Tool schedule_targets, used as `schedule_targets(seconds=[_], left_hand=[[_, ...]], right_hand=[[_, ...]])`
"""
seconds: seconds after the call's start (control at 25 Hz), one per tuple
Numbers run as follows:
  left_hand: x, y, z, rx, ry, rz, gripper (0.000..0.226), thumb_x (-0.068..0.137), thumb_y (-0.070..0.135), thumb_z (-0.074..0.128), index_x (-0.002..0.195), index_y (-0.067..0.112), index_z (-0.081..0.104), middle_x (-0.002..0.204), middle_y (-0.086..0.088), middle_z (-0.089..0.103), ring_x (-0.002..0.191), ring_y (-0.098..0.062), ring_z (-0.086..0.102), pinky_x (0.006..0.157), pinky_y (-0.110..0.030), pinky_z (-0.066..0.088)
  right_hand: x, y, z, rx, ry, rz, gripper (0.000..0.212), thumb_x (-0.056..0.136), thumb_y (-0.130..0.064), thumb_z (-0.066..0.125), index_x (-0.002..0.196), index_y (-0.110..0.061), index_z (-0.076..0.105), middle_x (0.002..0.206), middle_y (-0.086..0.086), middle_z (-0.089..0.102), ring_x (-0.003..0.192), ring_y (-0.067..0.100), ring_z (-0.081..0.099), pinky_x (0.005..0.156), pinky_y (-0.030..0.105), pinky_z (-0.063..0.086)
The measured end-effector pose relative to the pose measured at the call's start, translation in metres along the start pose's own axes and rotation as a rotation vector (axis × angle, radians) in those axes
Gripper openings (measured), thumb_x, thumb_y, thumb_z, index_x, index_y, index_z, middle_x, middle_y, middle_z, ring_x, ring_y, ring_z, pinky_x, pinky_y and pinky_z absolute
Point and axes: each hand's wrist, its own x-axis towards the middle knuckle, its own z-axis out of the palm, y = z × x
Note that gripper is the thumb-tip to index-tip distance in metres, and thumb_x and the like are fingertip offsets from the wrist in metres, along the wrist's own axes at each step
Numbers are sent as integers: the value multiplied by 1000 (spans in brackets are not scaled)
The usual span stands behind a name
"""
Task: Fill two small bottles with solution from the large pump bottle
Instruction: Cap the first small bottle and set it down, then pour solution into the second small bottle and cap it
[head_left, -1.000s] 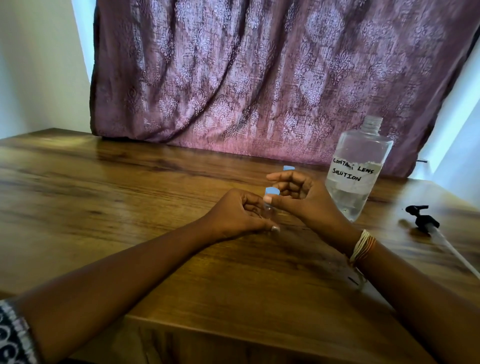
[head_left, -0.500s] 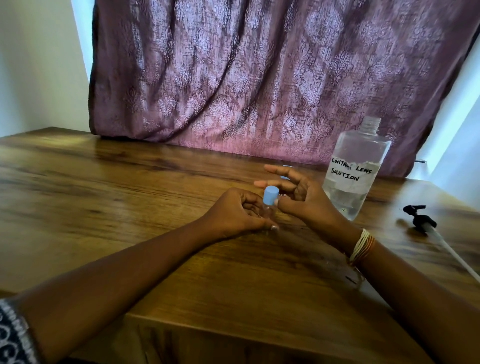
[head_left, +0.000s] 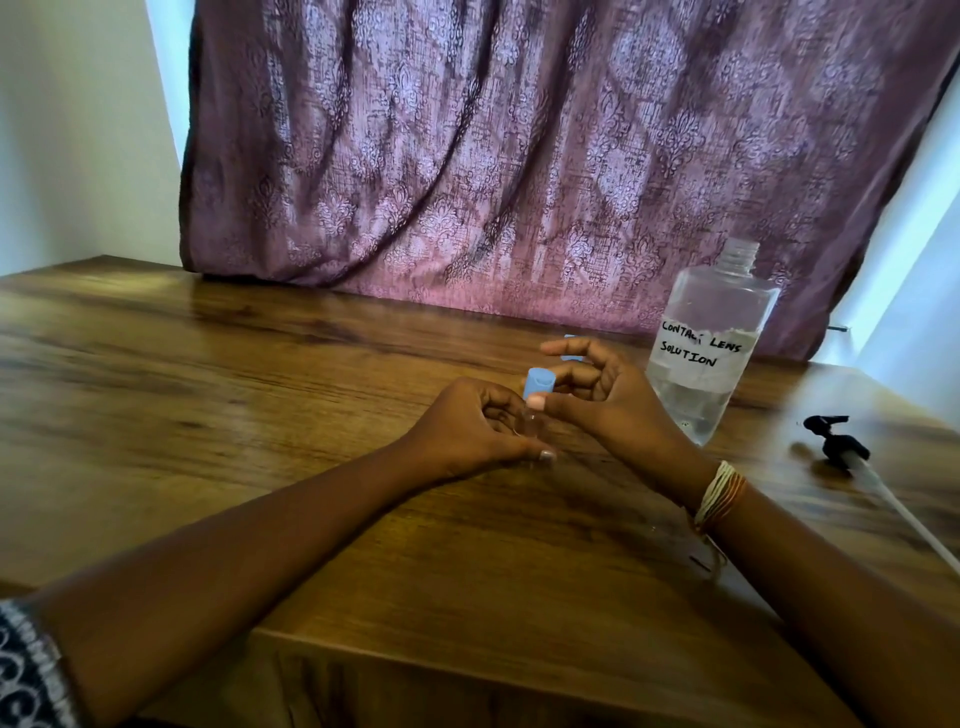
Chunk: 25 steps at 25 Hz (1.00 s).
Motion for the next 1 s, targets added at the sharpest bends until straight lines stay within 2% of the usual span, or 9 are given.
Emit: schedule_targets(seconds=[0.08,0.2,0.32,0.44,0.52,0.6,0.8,0.92,1.0], left_hand=[[1,-2,-1,5,13,-4,39,58,22,91,85,1,73,84,-13,77,77,-27,74,75,-43,59],[1,-2,-2,23,53,-5,39,58,24,91,87,3,74,85,-10,77,82,-30,74,77,-47,59],[2,-3,-3,41,122,-26,34,61,20,90,86,4,73,82,-11,77,77,-29,74,72,-47,60],[5,-7,-7,68,217,-48,26,62,21,89,81,11,72,78,-7,77,73,-24,74,72,-48,61],[8,-9,-10,70,253,-62,22,63,21,88,77,16,71,78,-6,77,74,-24,74,73,-49,60],[9,-9,-10,83,263,-60,20,63,20,87,72,20,69,76,-5,76,71,-21,73,73,-46,61],[7,-6,-9,86,250,-49,19,67,16,86,72,22,68,76,-3,76,65,-11,70,67,-34,59],[5,-3,-8,88,216,-38,20,65,18,87,75,16,71,78,-4,76,69,-14,72,67,-32,59],[1,1,-6,76,151,-42,29,62,20,89,83,8,72,80,-4,77,70,-12,73,65,-28,58]], right_hand=[[3,0,-5,57,117,14,42,69,-7,80,105,-9,59,100,21,73,93,29,72,85,38,58],[6,3,-15,-121,182,6,28,74,-4,80,97,-11,66,91,10,75,80,16,72,73,25,60],[7,13,-20,-515,35,-22,20,83,-12,72,102,-16,72,87,0,71,76,10,65,71,21,50],[7,21,-16,-782,-124,43,30,87,-20,68,116,-17,67,107,1,65,93,15,61,76,23,44],[6,23,-11,-796,-118,79,36,83,-22,73,117,-21,62,101,-4,63,85,9,59,69,19,43],[6,26,-5,-702,-45,90,38,78,-19,78,111,-21,59,91,-5,64,76,4,58,65,19,43],[3,26,6,-573,73,107,40,73,-19,82,106,-21,58,86,-6,65,78,4,61,67,19,44],[3,10,-9,-724,0,176,45,63,-28,89,97,-20,60,81,-8,63,75,6,60,63,18,45],[-1,-10,-30,-747,-58,219,29,68,-24,86,85,-12,66,71,-7,66,65,10,65,60,18,49]])
